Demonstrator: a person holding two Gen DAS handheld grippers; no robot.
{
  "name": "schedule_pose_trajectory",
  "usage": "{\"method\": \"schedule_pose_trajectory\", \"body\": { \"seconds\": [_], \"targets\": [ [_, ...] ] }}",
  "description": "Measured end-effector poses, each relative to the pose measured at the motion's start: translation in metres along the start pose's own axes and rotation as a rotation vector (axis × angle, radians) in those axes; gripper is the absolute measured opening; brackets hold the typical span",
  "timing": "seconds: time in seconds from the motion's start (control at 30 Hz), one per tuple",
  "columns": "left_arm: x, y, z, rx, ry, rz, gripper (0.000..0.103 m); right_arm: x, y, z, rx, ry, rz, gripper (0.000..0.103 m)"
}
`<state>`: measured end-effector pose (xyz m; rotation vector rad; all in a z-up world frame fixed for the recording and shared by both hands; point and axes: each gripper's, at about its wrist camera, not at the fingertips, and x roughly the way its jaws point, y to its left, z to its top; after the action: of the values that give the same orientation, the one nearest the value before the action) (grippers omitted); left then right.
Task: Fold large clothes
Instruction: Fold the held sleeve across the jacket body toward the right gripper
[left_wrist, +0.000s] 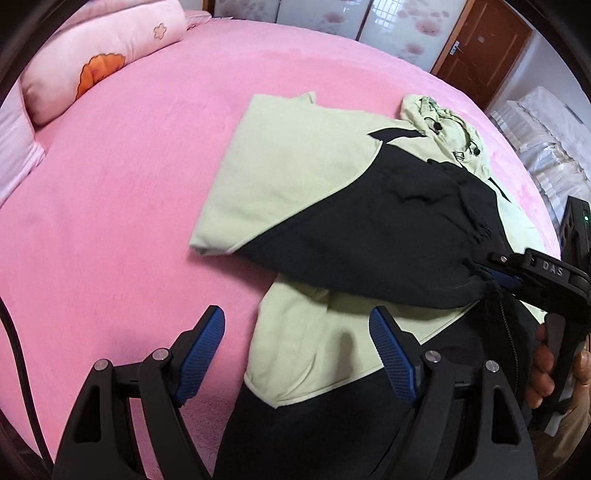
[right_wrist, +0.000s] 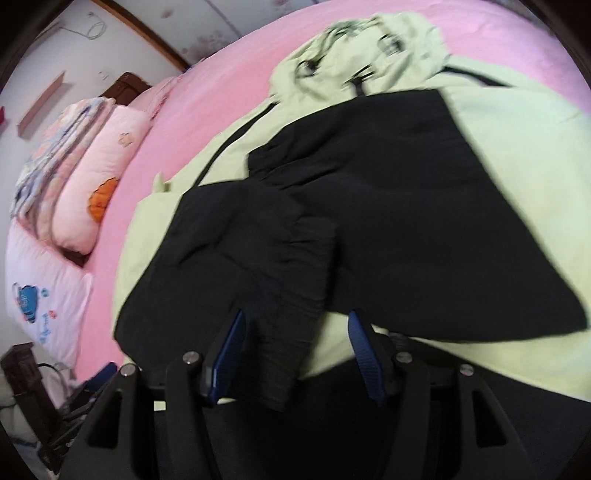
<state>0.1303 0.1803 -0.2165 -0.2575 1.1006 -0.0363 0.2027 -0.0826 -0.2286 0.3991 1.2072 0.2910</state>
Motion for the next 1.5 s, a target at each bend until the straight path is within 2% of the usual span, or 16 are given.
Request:
{"method": "schedule_pose_trajectory", "body": {
  "seconds": [0.03,0.1,0.13,0.23,0.33,0.5,0.57,0.63,0.7,0.8,1.1,1.17,1.27,1.37,1.43,1.5],
  "targets": [
    [0.001,0.000,-0.001,0.002,0.001,0.004,0.079,0.003,0.005,0.001,-0.018,-0.007,-0.014,0.057],
    [0.005,-0.003,-0.001,0.009,-0.001,0.013,0.079,0.003,0.019,0.002,-0.081,-0.020,-0.061,0.027],
    [0.008,-0.006,-0.001,0.013,-0.004,0.018,0.079,-0.002,0.027,0.002,-0.112,-0.031,-0.066,0.026],
    [0.014,-0.011,0.001,0.030,-0.012,0.047,0.079,-0.046,0.065,0.003,-0.263,-0.179,-0.115,0.021],
    [0.023,-0.017,0.006,0.034,-0.019,0.083,0.079,-0.099,0.090,0.014,-0.349,-0.333,-0.132,0.021],
    [0.042,-0.021,0.024,-0.045,-0.020,0.125,0.078,-0.162,0.103,0.042,-0.422,-0.517,-0.198,0.019],
    [0.045,-0.021,0.034,-0.075,-0.036,0.148,0.066,-0.171,0.102,0.053,-0.428,-0.549,-0.241,0.019],
    [0.050,-0.020,0.043,-0.098,-0.023,0.131,0.041,-0.176,0.092,0.060,-0.409,-0.561,-0.268,0.019],
    [0.055,-0.019,0.050,-0.134,-0.004,0.109,0.028,-0.176,0.079,0.063,-0.386,-0.556,-0.290,0.014],
    [0.057,-0.019,0.055,-0.159,0.006,0.090,0.019,-0.172,0.057,0.066,-0.344,-0.535,-0.321,0.012],
    [0.059,-0.011,0.056,-0.192,0.008,0.034,0.015,-0.149,-0.007,0.080,-0.283,-0.476,-0.456,0.010],
    [0.060,-0.010,0.055,-0.187,0.011,0.026,0.015,-0.134,-0.033,0.085,-0.243,-0.423,-0.487,0.010],
    [0.059,-0.011,0.052,-0.155,0.020,0.034,0.016,-0.104,-0.072,0.086,-0.186,-0.281,-0.487,0.010],
    [0.056,-0.018,0.048,-0.097,0.048,0.045,0.021,-0.078,-0.097,0.076,-0.142,-0.138,-0.513,0.015],
    [0.051,-0.029,0.049,-0.030,0.062,0.042,0.037,-0.079,-0.107,0.068,-0.110,-0.090,-0.498,0.023],
    [0.039,-0.036,0.048,0.060,0.070,0.004,0.054,-0.091,-0.111,0.063,-0.082,-0.104,-0.403,0.027]
  ]
}}
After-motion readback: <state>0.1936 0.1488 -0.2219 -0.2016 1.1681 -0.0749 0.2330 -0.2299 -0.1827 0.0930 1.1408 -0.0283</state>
